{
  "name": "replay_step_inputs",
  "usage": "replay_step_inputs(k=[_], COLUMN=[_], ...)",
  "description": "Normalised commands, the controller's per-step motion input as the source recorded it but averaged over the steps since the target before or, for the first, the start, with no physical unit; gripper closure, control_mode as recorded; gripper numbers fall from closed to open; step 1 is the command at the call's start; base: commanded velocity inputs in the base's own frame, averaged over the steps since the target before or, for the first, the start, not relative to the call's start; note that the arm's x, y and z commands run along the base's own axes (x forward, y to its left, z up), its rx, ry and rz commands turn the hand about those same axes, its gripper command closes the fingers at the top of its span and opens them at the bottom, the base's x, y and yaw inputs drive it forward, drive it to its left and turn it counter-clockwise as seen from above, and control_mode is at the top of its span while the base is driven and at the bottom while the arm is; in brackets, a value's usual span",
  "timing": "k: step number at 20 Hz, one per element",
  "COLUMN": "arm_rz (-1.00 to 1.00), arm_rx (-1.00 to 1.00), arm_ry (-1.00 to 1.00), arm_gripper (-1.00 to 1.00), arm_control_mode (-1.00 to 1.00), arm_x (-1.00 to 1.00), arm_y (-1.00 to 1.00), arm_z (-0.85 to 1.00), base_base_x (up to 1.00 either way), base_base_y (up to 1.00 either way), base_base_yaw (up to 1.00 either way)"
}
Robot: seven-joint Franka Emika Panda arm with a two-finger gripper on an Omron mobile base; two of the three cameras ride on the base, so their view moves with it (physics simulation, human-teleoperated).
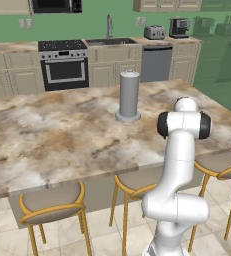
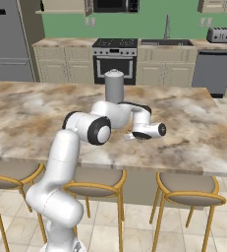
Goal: Get the candle and the beer from the cabinet and move them to the dining counter.
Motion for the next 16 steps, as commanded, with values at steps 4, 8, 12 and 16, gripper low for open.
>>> replay_step_inputs(k=[4, 8, 12, 16], arm_rz=[0.00, 0.00, 0.00, 0.00], arm_rx=[0.00, 0.00, 0.00, 0.00], arm_ry=[0.00, 0.00, 0.00, 0.00], arm_gripper=[-1.00, -1.00, -1.00, -1.00], arm_control_mode=[-1.00, -1.00, -1.00, -1.00], arm_x=[0.00, 0.00, 0.00, 0.00], arm_y=[0.00, 0.00, 0.00, 0.00], arm_z=[0.00, 0.00, 0.00, 0.00], base_base_x=[0.00, 0.00, 0.00, 0.00], base_base_y=[0.00, 0.00, 0.00, 0.00], base_base_yaw=[0.00, 0.00, 0.00, 0.00])
